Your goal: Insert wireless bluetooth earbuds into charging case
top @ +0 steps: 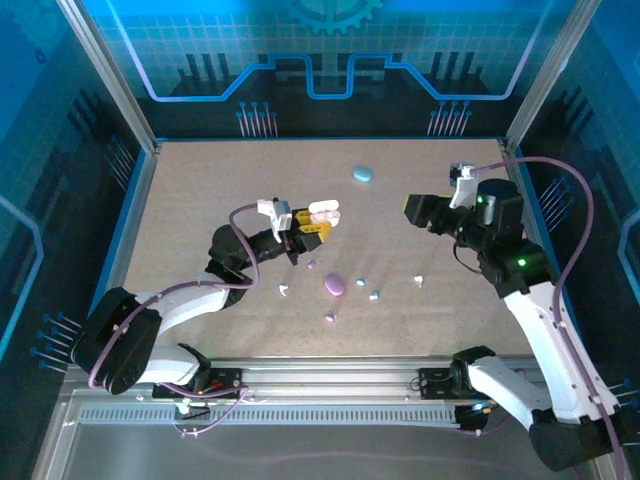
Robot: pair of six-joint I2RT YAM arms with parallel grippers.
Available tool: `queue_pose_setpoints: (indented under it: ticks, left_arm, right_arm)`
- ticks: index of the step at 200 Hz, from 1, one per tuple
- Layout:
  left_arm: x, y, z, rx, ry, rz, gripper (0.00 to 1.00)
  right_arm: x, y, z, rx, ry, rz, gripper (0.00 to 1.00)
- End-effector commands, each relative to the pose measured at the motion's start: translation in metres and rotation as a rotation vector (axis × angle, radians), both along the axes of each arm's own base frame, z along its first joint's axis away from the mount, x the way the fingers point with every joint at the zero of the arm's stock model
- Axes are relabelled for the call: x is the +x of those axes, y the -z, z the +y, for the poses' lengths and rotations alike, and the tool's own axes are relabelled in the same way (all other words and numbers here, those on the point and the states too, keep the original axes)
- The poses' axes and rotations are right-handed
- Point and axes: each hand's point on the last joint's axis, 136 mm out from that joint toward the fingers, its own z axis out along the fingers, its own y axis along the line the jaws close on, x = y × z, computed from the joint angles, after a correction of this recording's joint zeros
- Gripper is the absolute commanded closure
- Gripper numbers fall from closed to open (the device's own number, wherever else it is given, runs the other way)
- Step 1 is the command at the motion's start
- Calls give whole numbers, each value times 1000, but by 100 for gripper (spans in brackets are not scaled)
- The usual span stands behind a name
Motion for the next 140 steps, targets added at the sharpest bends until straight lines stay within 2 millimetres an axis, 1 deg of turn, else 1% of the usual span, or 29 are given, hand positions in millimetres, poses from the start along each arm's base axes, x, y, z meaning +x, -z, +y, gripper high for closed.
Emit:
queue_pose_setpoints:
  ticks: [1, 16, 25, 33, 49, 82, 112, 140]
  left_arm:
    - [-9, -5, 3, -8, -3, -39, 84]
    - [-9, -4, 4, -8, -6, -38, 84]
    - [-10, -4, 4, -8, -5, -38, 84]
    - [-11, -4, 5, -8, -4, -39, 84]
    - [-12, -4, 5, -10, -4, -40, 84]
    - [-14, -4, 6, -11, -3, -42, 84]
    - [-15, -3, 6, -8, -1, -44, 84]
    - [-16, -3, 6, -9, 4, -45, 83]
  right_arm:
    - [-18, 89, -49, -182, 199, 343, 38]
    - [-30, 124, -58, -270, 202, 488, 39]
    - [-34, 140, -63, -304, 217, 558, 42]
    - [-35, 152, -63, -316, 213, 602, 44]
    - [-31, 169, -59, -327, 196, 649, 49]
    - [-30, 209, -63, -410, 202, 793, 49]
    - [-30, 234, -56, -441, 159, 881, 49]
    - [-31, 256, -50, -441, 142, 925, 49]
